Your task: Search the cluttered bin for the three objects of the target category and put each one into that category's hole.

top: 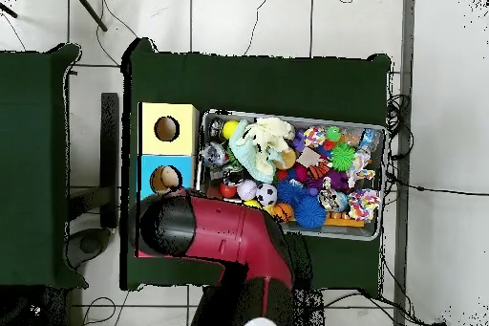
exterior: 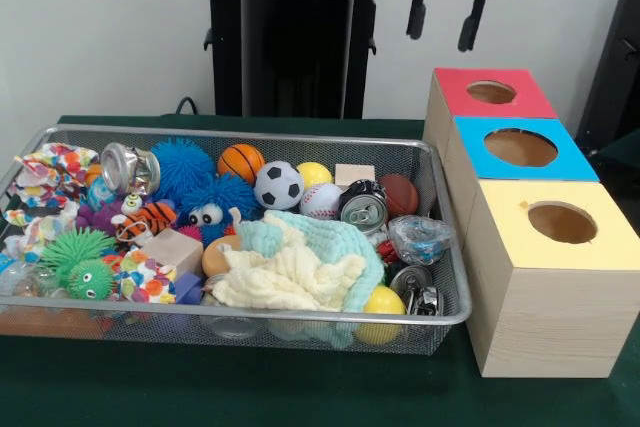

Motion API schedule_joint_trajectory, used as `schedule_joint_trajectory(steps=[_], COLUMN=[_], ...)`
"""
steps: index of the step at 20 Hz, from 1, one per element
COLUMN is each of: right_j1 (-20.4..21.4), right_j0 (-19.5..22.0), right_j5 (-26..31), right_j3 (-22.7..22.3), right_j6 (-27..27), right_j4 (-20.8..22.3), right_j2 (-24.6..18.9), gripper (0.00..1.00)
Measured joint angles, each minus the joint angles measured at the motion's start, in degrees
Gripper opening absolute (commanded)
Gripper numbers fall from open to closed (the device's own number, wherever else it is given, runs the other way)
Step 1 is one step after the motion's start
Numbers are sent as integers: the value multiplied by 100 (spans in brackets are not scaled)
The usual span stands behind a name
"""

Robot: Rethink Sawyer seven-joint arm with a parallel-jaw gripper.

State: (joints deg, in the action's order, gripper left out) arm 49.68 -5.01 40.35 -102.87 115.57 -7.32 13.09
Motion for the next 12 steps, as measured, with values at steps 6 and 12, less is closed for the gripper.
schedule_joint_trajectory(steps=[6, 12], right_j1=[-417, -703], right_j0=[37, 277], right_j5=[28, 28], right_j3=[390, 728], right_j6=[478, 576], right_j4=[-154, -179], right_j2=[176, 247], gripper=[100, 100])
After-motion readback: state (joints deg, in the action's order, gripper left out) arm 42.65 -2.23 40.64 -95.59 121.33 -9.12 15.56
